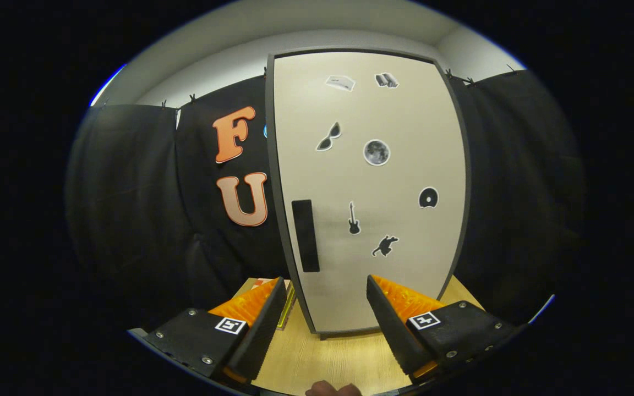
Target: Open the shoe cabinet door, grab the shoes and put them into the shoe cabinet, then close the shoe cabinet door.
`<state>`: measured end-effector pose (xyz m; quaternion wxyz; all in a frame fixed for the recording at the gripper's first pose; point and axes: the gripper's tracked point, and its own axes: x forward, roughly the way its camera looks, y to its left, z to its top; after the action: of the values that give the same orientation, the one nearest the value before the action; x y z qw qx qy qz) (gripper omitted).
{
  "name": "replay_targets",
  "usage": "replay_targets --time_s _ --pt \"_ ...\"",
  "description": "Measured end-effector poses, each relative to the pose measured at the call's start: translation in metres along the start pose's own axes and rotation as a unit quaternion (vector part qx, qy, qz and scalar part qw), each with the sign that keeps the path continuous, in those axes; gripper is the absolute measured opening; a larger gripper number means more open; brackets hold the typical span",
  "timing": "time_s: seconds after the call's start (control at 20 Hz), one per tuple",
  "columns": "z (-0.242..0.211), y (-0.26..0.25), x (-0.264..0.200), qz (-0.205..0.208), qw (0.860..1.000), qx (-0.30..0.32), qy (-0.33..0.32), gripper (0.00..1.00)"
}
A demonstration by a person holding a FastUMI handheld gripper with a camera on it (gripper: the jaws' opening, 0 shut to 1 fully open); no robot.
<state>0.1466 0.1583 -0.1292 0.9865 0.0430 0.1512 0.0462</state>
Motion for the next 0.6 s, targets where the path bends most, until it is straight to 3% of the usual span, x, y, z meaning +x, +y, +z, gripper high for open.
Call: replay_targets --time_s 0.3,0.6 --pt "0.004 -0.073 -0.097 -0.014 0.999 -0.031 -0.022 0.92" --pt "-0.010 -0.122 -0.188 -0.013 0.999 -0.019 -0.038 0.92"
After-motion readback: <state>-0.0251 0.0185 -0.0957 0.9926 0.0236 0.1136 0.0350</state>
